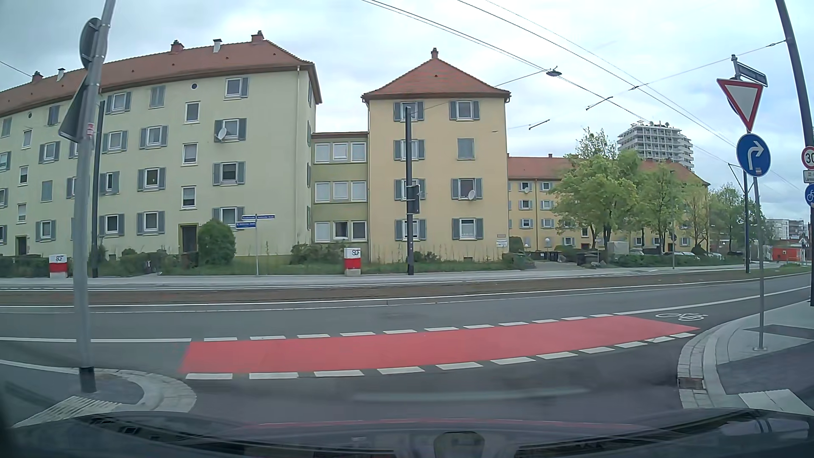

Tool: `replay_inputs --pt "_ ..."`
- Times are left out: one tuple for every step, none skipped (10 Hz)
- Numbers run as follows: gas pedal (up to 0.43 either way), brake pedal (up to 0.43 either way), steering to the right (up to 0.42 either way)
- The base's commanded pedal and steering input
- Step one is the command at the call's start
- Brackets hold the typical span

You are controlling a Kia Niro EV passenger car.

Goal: Follow the waypoints while adhering to traffic rules and regulations

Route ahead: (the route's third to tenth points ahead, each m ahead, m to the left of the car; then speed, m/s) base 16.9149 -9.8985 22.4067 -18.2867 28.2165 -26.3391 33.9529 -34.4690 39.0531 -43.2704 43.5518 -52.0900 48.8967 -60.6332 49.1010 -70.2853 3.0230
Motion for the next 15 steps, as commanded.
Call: replay_inputs --pt "0.000 0.213 0.116" --pt "0.000 0.140 0.121" --pt "0.000 0.134 0.126" --pt "0.000 0.134 0.130" --pt "0.000 0.128 0.137" --pt "0.000 0.012 0.144" --pt "0.000 0.000 0.149" --pt "0.000 0.000 0.154" --pt "0.000 0.000 0.161" --pt "0.000 0.000 0.167" --pt "0.118 0.000 0.174" --pt "0.150 0.000 0.180" --pt "0.157 0.000 0.183" --pt "0.157 0.000 0.186" --pt "0.169 0.000 0.191"
